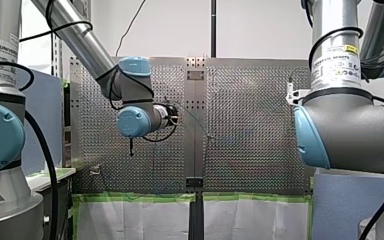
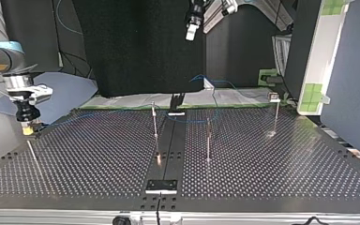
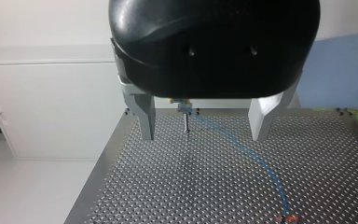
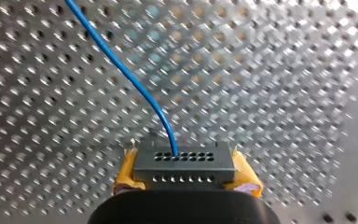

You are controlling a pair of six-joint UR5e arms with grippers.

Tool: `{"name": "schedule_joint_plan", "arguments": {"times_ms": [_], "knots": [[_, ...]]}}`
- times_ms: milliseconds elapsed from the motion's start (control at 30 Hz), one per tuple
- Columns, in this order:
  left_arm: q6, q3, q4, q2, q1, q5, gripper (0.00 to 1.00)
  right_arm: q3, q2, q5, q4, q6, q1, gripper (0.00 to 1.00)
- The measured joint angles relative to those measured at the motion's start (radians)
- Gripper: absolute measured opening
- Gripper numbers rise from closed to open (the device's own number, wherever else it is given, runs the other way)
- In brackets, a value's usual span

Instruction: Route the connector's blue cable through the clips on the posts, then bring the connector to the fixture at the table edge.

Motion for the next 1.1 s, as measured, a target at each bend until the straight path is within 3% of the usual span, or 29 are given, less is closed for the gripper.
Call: {"name": "schedule_joint_plan", "arguments": {"times_ms": [333,433,767,1100], "knots": [[-0.071,0.035,-0.02,-0.001,0.011,0.023,1.0,-0.005,0.009,-0.089,0.027,-0.004,-0.001,0.0],[-0.08,0.036,-0.024,-0.001,0.011,0.022,1.0,-0.008,0.009,-0.098,0.039,-0.006,-0.001,0.0],[-0.071,0.037,-0.028,-0.001,0.013,0.021,1.0,-0.016,0.009,-0.025,0.085,-0.024,-0.003,0.0],[-0.07,0.037,-0.028,-0.001,0.014,0.022,1.0,-0.023,0.009,0.053,0.099,-0.032,-0.007,0.0]]}}
